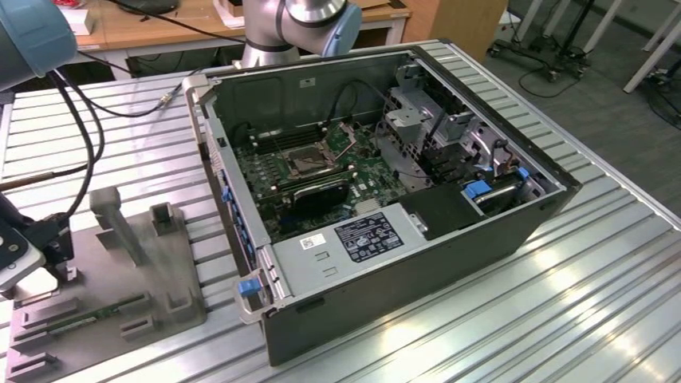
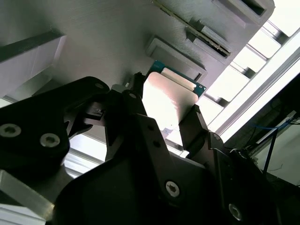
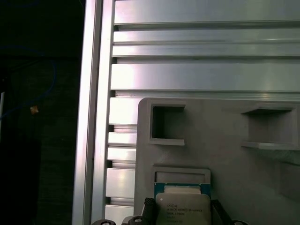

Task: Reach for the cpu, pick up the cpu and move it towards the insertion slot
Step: 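Pick up the cpu and move it towards the insertion slot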

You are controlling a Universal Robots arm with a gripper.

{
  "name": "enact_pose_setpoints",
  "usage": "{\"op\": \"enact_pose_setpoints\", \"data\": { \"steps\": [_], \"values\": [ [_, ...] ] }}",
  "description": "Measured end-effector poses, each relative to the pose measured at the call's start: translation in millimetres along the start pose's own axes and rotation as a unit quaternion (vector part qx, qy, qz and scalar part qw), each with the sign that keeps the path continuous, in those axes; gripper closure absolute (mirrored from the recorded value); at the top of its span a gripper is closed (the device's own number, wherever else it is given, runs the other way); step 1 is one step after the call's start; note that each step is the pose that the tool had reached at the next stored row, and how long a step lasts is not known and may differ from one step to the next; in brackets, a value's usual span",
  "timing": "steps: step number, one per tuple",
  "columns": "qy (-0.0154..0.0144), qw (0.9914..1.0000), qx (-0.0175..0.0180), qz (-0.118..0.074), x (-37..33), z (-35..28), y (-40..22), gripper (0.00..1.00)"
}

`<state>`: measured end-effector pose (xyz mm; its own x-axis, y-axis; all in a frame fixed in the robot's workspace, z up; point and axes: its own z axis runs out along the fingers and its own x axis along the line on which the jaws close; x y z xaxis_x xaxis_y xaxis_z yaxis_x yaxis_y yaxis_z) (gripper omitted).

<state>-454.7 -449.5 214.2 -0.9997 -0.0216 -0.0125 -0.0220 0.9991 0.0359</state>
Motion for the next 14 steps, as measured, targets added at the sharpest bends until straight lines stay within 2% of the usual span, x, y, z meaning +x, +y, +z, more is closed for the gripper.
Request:
{"op": "enact_pose_setpoints", "data": {
  "steps": [4,14],
  "values": [
    [0.0001,1.00000,0.0000,0.000,0.0,-0.4,0.0,0.45],
    [0.0001,1.00000,0.0001,0.000,-0.1,-8.4,0.3,0.45]
  ]
}}
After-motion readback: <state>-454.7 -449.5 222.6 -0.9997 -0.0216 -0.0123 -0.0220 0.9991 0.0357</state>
